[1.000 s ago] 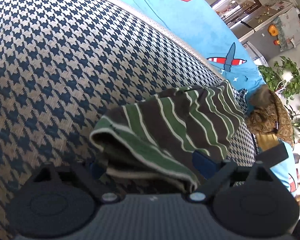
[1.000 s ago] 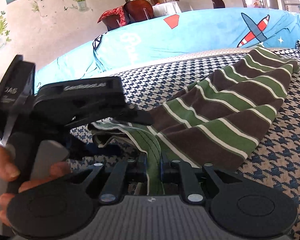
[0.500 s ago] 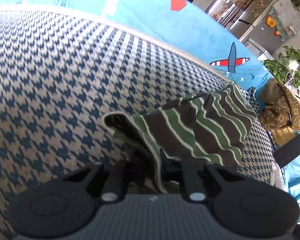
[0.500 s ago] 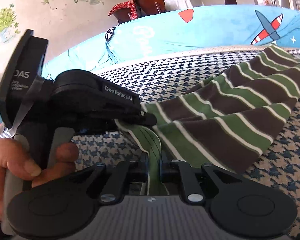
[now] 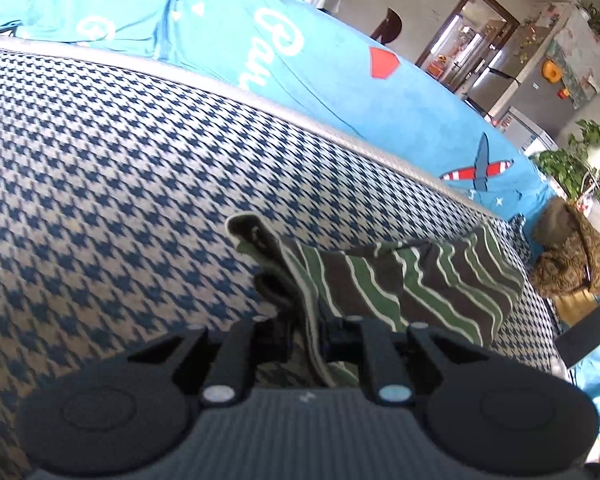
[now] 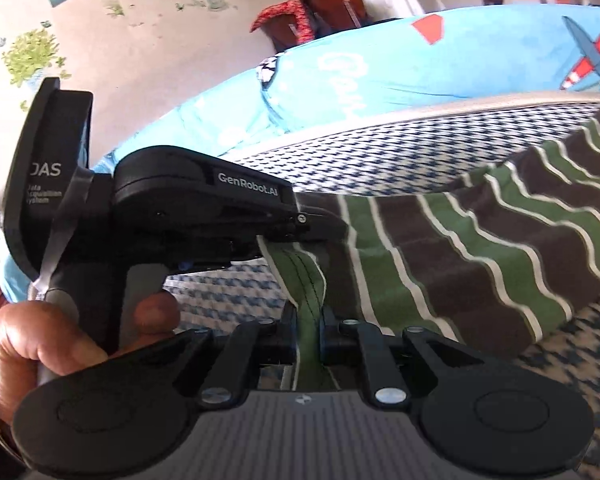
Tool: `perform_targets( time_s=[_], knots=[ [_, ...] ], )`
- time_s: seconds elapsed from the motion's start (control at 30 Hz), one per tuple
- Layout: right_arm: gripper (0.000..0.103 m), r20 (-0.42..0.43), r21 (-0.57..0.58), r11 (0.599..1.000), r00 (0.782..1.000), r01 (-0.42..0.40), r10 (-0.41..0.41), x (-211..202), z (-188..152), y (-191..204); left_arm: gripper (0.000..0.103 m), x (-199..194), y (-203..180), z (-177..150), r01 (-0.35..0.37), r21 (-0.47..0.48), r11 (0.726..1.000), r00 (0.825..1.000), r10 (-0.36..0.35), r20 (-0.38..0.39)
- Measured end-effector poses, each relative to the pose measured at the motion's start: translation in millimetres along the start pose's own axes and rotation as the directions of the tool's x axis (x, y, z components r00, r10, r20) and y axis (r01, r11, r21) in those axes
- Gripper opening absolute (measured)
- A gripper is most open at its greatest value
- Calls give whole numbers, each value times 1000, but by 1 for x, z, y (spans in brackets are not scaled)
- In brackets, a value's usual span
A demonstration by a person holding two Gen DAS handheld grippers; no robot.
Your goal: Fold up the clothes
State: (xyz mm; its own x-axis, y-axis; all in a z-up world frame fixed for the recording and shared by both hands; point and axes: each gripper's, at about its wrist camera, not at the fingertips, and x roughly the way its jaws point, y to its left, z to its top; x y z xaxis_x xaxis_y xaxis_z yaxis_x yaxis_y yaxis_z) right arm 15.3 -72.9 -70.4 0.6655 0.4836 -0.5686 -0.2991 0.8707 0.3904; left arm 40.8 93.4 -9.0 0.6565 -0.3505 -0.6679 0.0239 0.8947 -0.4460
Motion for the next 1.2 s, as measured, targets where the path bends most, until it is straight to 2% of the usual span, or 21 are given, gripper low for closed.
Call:
perform_targets(
  time_s=[0.23,0.43,0.6,0.7,0.83,0.97,1.07,1.2],
  knots=[
    [12,-46,22,992,991,-124,125,30,12,21,12,-13,31,26,-37,-14,999,999,37,4],
    [12,-83,38,973,970,-227,230,59,23,39,12,-21,59,48,-82,-17,997,997,82,3],
    [13,-115,21,958,952,-285,285,84,25,59,13,-25,80,62,-158,-18,987,987,158,10],
    [19,-169,-36,965,953,-260,250,94,23,65,18,-25,96,64,-225,-60,972,974,226,6],
    [20,-202,-35,965,947,-262,250,91,17,57,28,-24,106,60,-369,-74,927,929,371,11],
    [20,-173,-54,972,960,-231,219,74,20,44,42,-29,106,62,-353,-110,929,933,359,38],
    [20,-144,-48,983,975,-179,170,59,23,30,49,-32,100,63,-335,-99,937,938,341,57],
    [20,-125,-46,992,986,-120,113,57,46,7,51,-24,92,58,-305,-82,949,950,309,34]
  ],
)
